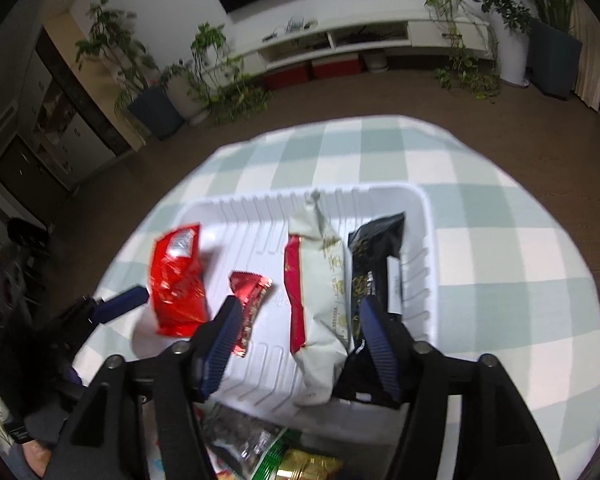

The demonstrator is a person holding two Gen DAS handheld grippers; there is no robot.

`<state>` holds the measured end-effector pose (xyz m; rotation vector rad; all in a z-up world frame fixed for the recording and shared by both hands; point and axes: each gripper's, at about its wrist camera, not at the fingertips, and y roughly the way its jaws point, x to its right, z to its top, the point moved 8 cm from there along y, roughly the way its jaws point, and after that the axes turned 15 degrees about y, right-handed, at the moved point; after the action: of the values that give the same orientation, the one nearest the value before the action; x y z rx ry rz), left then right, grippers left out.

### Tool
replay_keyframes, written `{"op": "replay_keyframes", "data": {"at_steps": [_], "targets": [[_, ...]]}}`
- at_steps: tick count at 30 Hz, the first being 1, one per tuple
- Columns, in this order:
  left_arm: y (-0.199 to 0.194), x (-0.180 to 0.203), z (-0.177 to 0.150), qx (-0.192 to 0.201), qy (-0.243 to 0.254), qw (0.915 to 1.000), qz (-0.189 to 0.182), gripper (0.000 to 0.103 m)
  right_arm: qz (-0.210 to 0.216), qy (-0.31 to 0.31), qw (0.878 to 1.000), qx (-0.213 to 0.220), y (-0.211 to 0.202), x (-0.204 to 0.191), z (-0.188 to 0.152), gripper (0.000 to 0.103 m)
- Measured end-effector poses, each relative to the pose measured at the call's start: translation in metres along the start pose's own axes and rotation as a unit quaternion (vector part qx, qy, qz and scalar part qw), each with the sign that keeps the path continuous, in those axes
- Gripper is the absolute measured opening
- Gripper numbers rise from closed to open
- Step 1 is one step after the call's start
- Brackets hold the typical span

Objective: Organize snacks
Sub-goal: 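Open both grippers and withdraw them from the tray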

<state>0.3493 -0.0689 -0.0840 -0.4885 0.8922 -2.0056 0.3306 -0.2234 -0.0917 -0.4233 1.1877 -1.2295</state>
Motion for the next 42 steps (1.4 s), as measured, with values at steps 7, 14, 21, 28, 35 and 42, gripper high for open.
{"op": "replay_keyframes", "data": {"at_steps": [7,14,21,28,35,42], "targets": [[-0.044,0.014,-0.023,0.030,0.014,0.9993,-0.015,0.103,0.058,0.030,0.996,0.055,-0.072,0.002,-0.012,0.087],[-0.079,0.047,-0.064,0.040,0.062,0.9973,0.006,0.103,0.085,0.049,0.992,0.077,-0.115,0.008,-0.066,0.090],[-0.094,0.066,-0.105,0.023,0.033,0.9991,0.008,0.103,0.079,0.067,0.990,0.096,-0.137,0.015,-0.128,0.092],[-0.088,0.087,-0.115,0.007,0.061,0.9981,0.003,0.102,0.065,0.085,0.991,0.086,-0.132,0.026,-0.189,0.092],[-0.064,0.106,-0.111,-0.030,0.086,0.9958,-0.011,0.088,0.051,0.101,0.992,0.060,-0.117,0.038,-0.218,0.089],[-0.038,0.114,-0.109,-0.067,0.096,0.9931,-0.005,0.086,0.055,0.100,0.991,0.067,-0.121,0.040,-0.219,0.089]]}}
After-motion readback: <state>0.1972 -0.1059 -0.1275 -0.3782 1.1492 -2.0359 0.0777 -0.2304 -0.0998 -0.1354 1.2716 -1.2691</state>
